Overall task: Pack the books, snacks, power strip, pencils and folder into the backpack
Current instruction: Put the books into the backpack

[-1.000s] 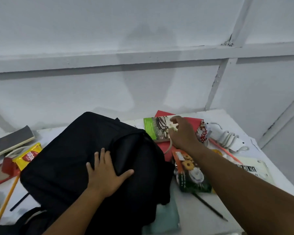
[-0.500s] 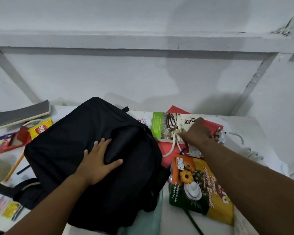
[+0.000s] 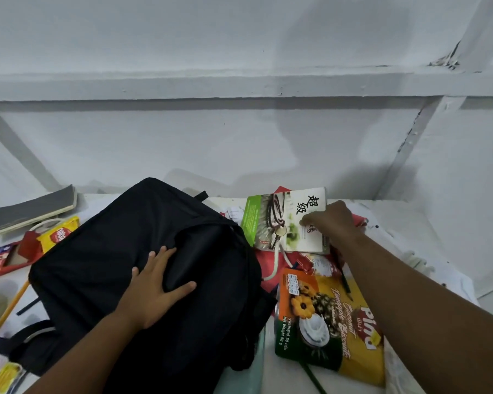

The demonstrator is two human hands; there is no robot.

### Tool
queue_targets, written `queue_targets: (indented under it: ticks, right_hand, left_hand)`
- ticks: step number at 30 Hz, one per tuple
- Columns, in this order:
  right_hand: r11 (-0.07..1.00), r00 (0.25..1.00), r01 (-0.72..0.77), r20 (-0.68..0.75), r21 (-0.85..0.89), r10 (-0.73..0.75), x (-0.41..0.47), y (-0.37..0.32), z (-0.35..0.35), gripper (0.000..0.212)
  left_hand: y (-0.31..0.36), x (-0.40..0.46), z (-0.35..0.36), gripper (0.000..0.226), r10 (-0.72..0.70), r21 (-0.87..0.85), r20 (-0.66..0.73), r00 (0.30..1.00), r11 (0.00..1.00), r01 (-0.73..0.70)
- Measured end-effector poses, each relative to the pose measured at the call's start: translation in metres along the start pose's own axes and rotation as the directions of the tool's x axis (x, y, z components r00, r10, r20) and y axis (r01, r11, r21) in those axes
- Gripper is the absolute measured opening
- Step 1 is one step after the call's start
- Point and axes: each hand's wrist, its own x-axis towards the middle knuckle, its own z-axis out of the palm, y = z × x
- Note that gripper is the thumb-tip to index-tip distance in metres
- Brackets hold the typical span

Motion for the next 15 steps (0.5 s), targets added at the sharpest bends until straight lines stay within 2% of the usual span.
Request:
queue_targets:
  ticks: [4,7,12,15]
  right_hand:
    - [0.989,0.994,0.043,0.092,0.143,-0.057,-0.01,-0.005,-0.001,0.06]
    - [0.978,0.989,0.085,0.106,0.19,-0.107,-0.021,-0.009,0.0,0.054]
    - [0.937,0.963,0.267,-0.034,0.225,-0.266,-0.05,-0.016,-0.004,0.05]
    - [0.893,0.918,0.392,-0.153,0.221,-0.365,-0.077,-0.023,-0.007,0.053]
  left_hand:
    - [0.002,-0.002,0.0,0.109,0.006,-0.002,-0.015,1.0,1.0,-0.006]
    - [0.001,-0.002,0.0,0.105,0.006,0.001,-0.011,1.0,1.0,-0.006]
    - [0.003,-0.003,-0.002,0.097,0.012,0.004,-0.016,1.0,1.0,-0.012]
    - [0.0,-0.002,-0.008,0.111,0.041,0.005,0.058,0.997,0.999,-0.042]
